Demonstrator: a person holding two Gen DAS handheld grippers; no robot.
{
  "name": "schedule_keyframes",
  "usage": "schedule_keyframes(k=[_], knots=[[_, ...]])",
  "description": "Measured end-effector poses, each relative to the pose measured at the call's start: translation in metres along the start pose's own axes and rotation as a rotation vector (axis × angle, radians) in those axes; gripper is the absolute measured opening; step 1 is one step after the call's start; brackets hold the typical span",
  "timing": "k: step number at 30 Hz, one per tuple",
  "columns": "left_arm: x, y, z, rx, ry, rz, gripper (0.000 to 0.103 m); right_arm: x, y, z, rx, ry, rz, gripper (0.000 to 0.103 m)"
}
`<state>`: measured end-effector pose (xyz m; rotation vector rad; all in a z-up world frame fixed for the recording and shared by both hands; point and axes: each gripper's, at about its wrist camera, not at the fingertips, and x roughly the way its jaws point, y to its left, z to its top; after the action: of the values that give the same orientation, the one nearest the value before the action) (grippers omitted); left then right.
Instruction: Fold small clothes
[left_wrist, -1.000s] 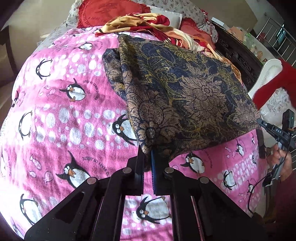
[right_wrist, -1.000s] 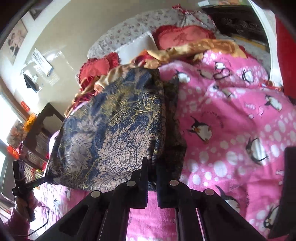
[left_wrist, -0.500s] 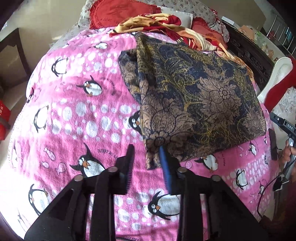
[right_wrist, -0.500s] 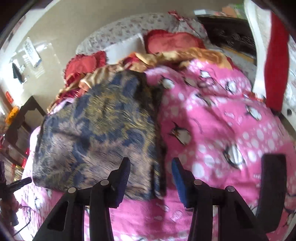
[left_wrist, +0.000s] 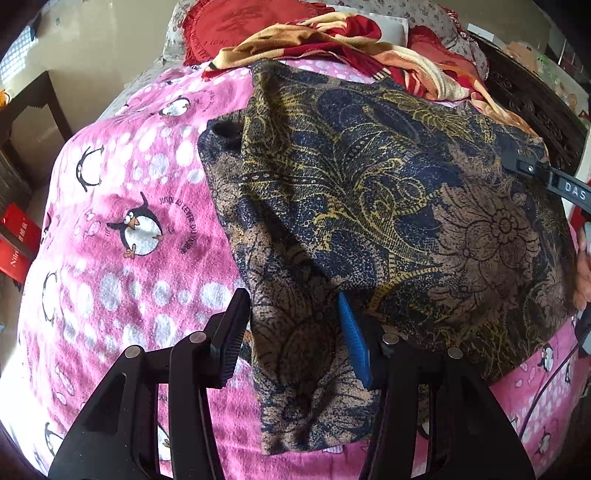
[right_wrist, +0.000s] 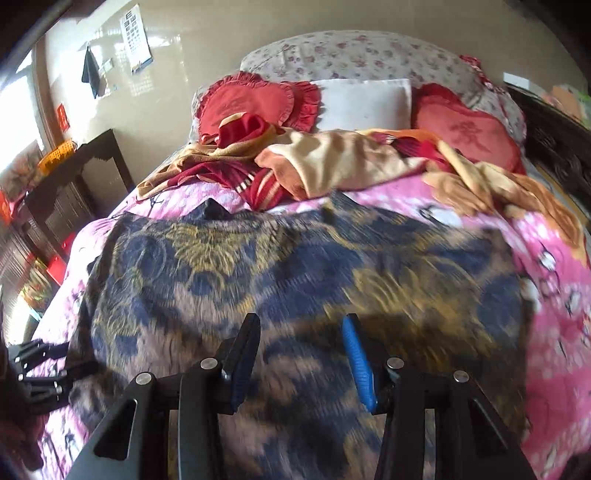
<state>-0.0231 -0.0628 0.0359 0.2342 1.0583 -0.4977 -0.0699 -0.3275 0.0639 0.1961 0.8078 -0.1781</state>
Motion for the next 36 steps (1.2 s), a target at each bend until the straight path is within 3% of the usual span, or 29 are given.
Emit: schedule_keyframes(k=[4, 7, 13, 19, 24, 29, 34, 36], knots=[[0.007, 0.0, 0.001, 0.006, 0.004, 0.001, 0.049, 0.032, 0.013, 0.019, -0.066, -0.019, -0.074, 0.044], [0.007, 0.002, 0.0, 0.009, 0.005, -0.001, 0.049, 0.052, 0.007, 0.032, -0.04, -0.002, -0.084, 0.045], [0.009, 0.0, 0.002, 0.005, 0.003, -0.002, 0.049, 0.045, 0.006, 0.043, -0.001, 0.012, -0.086, 0.045], [0.006, 0.0, 0.001, -0.006, 0.002, -0.004, 0.049, 0.014, 0.045, 0.035, -0.065, -0.036, 0.042, 0.045], [0.005, 0.006, -0.004, -0.037, 0.005, -0.022, 0.049, 0.029, 0.087, 0.031, -0.135, -0.013, 0.119, 0.045], [0.001, 0.018, -0.011, -0.103, 0.0, -0.078, 0.049, 0.063, 0.121, 0.029, -0.171, 0.034, 0.146, 0.045], [-0.009, 0.03, -0.022, -0.159, -0.001, -0.124, 0.049, 0.08, 0.144, 0.047, -0.203, 0.054, 0.088, 0.045], [-0.013, 0.035, -0.027, -0.181, -0.004, -0.137, 0.049, 0.069, 0.155, 0.053, -0.208, 0.03, 0.16, 0.045]])
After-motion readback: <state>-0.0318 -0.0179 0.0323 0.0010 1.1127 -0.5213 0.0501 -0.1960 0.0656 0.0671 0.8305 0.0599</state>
